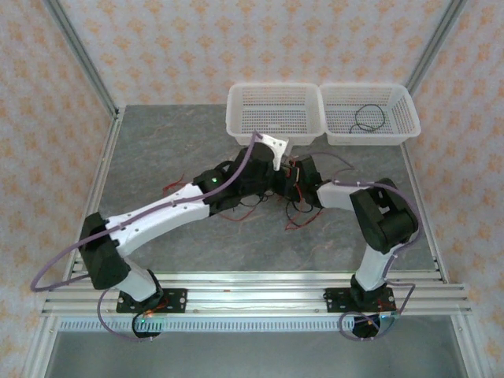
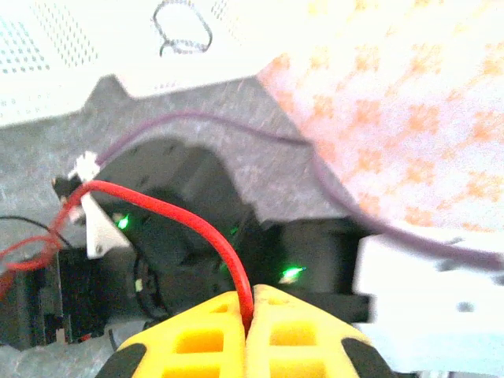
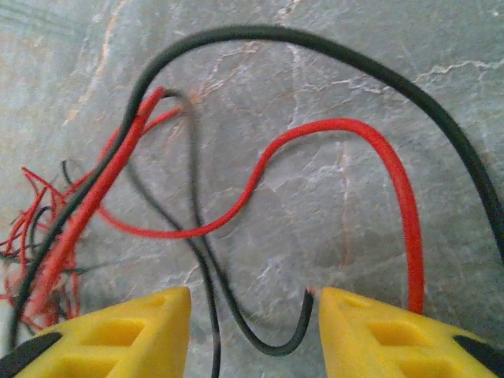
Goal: Untangle the cables
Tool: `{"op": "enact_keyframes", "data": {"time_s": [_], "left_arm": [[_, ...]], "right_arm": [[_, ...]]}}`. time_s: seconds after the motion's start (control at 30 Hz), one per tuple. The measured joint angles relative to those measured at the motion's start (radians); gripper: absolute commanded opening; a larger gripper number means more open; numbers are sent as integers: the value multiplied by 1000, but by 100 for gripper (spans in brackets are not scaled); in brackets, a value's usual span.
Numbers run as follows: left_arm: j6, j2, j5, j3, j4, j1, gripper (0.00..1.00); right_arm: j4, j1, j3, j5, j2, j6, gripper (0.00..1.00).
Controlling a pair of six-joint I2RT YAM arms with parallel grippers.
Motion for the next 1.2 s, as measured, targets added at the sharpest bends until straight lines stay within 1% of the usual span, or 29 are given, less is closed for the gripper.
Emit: {"op": "enact_keyframes", "data": {"time_s": [0.17,0.33,0.77,0.93,1.03,1.2], "left_arm": [[17,-93,-37,33,-18,0,0],[18,-150,-50,47,-42,0,0],[63,-188,-69,268,-93,0,0],[94,-178,-119,320,-101,2,0],[98,-138,-146,364,-113,35,0],[97,-40,-155,418,-118,156,0]], "right_arm": [[5,2,14,51,20,3,47],[15,4,18,85,29,3,47],[29,10,18,136,34,3,47],[28,10,12,148,23,-2,50],[-8,10,-10,168,-15,-21,51],[-108,10,-57,208,-173,-58,54]]}}
